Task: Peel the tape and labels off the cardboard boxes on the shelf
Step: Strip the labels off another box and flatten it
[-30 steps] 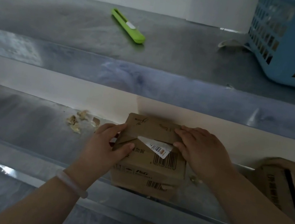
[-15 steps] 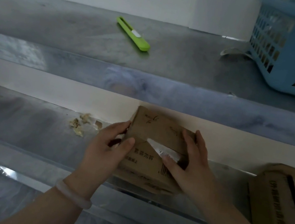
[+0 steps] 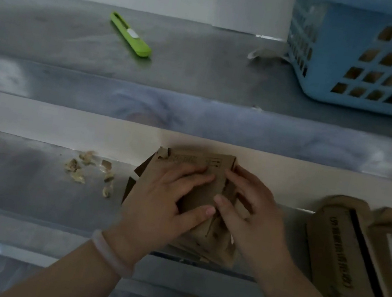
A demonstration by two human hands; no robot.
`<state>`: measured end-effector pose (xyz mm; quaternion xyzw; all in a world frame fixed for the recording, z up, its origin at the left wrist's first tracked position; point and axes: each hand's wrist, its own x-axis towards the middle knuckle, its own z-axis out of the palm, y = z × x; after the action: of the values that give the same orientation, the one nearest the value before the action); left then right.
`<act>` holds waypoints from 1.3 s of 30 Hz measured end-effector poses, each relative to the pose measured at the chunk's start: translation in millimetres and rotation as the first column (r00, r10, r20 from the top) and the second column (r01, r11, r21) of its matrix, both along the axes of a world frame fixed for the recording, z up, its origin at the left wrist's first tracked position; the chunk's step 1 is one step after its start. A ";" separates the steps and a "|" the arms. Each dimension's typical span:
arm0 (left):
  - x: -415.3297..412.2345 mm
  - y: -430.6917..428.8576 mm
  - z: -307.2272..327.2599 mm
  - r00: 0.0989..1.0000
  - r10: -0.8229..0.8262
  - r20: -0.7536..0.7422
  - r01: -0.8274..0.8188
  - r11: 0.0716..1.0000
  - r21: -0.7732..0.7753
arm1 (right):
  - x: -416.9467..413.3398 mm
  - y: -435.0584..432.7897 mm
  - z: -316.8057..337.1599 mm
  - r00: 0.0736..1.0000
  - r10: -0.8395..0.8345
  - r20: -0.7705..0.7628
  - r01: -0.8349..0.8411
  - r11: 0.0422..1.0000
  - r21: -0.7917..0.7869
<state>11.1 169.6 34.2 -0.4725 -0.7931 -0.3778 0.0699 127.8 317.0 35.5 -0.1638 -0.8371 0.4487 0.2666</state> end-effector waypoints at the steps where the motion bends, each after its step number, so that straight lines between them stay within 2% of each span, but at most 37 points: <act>1: 3.4 5.1 1.4 1.000 0.007 -0.003 -0.007 1.000 -0.018 | 2.0 2.2 -0.3 1.000 -0.020 -0.020 0.019 0.998 -0.053; 5: 12.7 20.8 2.1 0.998 -0.034 0.051 0.039 0.994 -0.102 | 13.1 23.6 -4.9 0.998 -0.055 -0.003 0.052 0.956 -0.288; 7: 16.2 28.1 -1.0 0.995 -0.043 0.091 0.056 0.989 -0.140 | 21.3 32.1 -6.9 0.994 -0.098 0.056 0.109 0.955 -0.274; 10: 21.0 38.5 -6.2 0.997 -0.050 0.061 0.061 0.978 -0.199 | 33.3 35.6 -11.2 0.970 -0.188 0.154 0.206 0.973 -0.109; 11: 21.8 39.8 -7.1 0.997 -0.053 0.051 0.063 0.974 -0.217 | 35.4 35.4 -12.9 0.967 -0.195 0.165 0.213 0.972 -0.099; 14: 26.9 47.3 -9.2 0.996 -0.083 0.026 0.087 0.960 -0.268 | 43.7 39.5 -15.8 0.966 -0.196 0.170 0.227 0.955 -0.191; 19: 29.9 50.5 -8.6 0.995 -0.092 -0.031 0.079 0.955 -0.287 | 44.4 44.7 -14.8 0.942 -0.224 0.249 0.284 0.929 -0.239; 23: 31.2 50.5 -5.8 0.995 -0.096 -0.040 0.078 0.944 -0.319 | 37.6 51.7 -12.5 0.907 -0.242 0.344 0.303 0.943 -0.135; 26: 32.1 51.2 -4.6 0.996 -0.088 -0.027 0.073 0.934 -0.350 | 30.1 55.7 -8.2 0.898 -0.190 0.397 0.273 0.948 -0.163; 32: 31.2 52.2 -4.7 0.995 -0.090 -0.042 0.069 0.933 -0.354 | 22.3 65.0 7.3 0.835 -0.043 0.549 0.092 0.994 -0.062; 34: 30.9 52.2 -4.2 0.995 -0.090 -0.036 0.071 0.927 -0.368 | 22.9 66.4 5.8 0.837 -0.015 0.547 0.050 0.997 -0.051; 39: 31.2 54.3 -3.1 0.995 -0.096 -0.042 0.070 0.909 -0.410 | 27.5 58.9 -6.8 0.905 -0.073 0.418 -0.010 0.981 0.193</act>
<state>42.3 224.0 31.1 -0.5213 -0.8311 -0.1922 -0.0223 155.3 375.9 28.8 -0.2444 -0.9112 0.3161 0.1003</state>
